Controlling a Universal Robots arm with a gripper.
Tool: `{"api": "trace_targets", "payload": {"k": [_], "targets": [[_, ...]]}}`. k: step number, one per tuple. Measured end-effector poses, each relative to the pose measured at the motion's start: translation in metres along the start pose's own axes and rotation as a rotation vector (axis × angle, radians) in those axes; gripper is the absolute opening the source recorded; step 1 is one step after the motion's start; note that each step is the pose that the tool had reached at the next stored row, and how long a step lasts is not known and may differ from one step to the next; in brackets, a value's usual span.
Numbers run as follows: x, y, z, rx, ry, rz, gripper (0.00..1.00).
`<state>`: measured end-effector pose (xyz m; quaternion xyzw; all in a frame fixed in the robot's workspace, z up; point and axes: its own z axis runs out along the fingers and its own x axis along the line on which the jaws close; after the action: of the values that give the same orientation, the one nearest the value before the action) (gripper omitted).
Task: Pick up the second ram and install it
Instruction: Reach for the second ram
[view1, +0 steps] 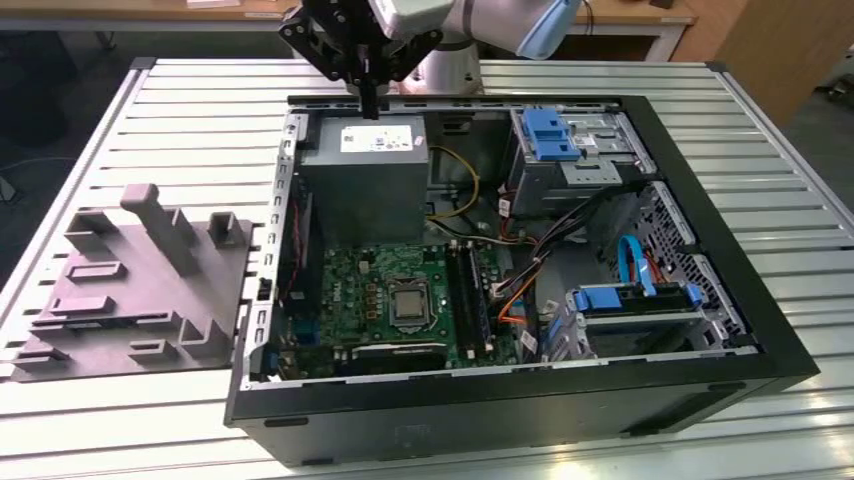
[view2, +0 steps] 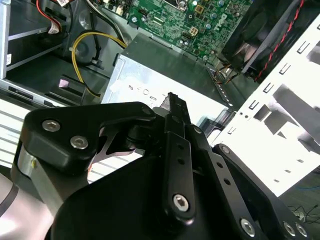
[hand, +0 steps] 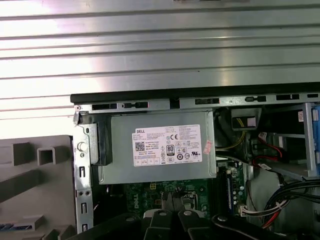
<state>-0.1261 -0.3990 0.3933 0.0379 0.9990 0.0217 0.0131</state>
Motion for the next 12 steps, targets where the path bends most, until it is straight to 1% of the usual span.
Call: {"api": "trace_targets", "payload": {"k": [6, 12], "targets": [[0.0103, -0.0008, -0.0002, 0.0, -0.0003, 0.0, 0.1], [0.024, -0.0018, -0.0005, -0.0001, -0.0004, 0.0, 0.1]]}}
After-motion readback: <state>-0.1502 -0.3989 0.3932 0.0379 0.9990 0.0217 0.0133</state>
